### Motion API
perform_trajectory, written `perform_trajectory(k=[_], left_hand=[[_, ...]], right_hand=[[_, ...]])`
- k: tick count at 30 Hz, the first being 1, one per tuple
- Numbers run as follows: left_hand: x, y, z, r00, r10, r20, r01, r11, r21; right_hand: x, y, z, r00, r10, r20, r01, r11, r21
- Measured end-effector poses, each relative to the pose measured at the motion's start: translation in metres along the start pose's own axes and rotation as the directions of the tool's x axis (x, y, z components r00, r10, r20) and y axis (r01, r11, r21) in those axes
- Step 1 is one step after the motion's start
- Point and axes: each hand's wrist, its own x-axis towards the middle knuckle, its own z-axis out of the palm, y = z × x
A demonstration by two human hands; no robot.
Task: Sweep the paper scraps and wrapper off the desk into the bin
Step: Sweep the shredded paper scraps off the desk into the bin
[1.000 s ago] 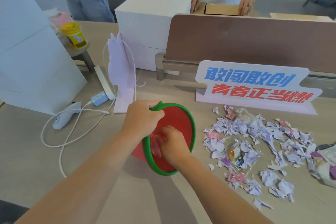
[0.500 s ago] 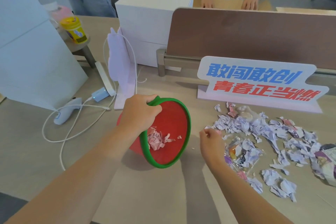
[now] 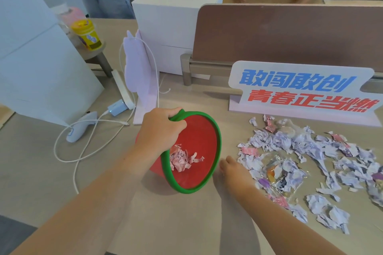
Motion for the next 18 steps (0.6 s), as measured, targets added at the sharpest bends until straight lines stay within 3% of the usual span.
perform_trajectory(k=[2, 3, 5, 6, 8, 10, 13, 18], left_hand=[[0.001, 0.001, 0.0, 1.0, -0.005, -0.001, 0.005, 1.0, 0.006], [0.002, 0.0, 0.0, 1.0, -0.002, 0.001, 0.002, 1.0, 0.014], [0.002, 0.0, -0.001, 1.0, 0.002, 0.002, -0.002, 1.0, 0.03], [0.003, 0.0, -0.002, 1.0, -0.003, -0.005, 0.003, 1.0, 0.03], [0.003, 0.0, -0.003, 1.0, -0.014, -0.014, 0.015, 0.999, 0.029], [0.002, 0.003, -0.002, 1.0, -0.013, -0.006, 0.013, 1.0, 0.027], [-0.001, 0.006, 0.001, 1.0, 0.011, 0.012, -0.012, 0.999, 0.035], [-0.004, 0.007, 0.004, 0.999, 0.036, 0.023, -0.037, 0.999, 0.035]], right_hand=[[-0.001, -0.001, -0.007, 0.997, 0.077, -0.019, -0.075, 0.994, 0.082], [-0.002, -0.001, -0.013, 0.984, 0.164, -0.073, -0.145, 0.967, 0.211], [-0.006, -0.002, -0.026, 0.907, 0.361, -0.215, -0.209, 0.833, 0.512], [-0.008, -0.007, -0.034, 0.865, 0.406, -0.297, -0.157, 0.778, 0.608], [-0.013, -0.025, -0.054, 0.854, 0.33, -0.402, 0.005, 0.767, 0.641], [-0.012, -0.048, -0.067, 0.897, 0.177, -0.405, 0.13, 0.77, 0.624], [-0.006, -0.061, -0.068, 0.931, 0.055, -0.361, 0.162, 0.823, 0.544], [-0.014, -0.067, -0.07, 0.914, 0.066, -0.401, 0.166, 0.84, 0.516]])
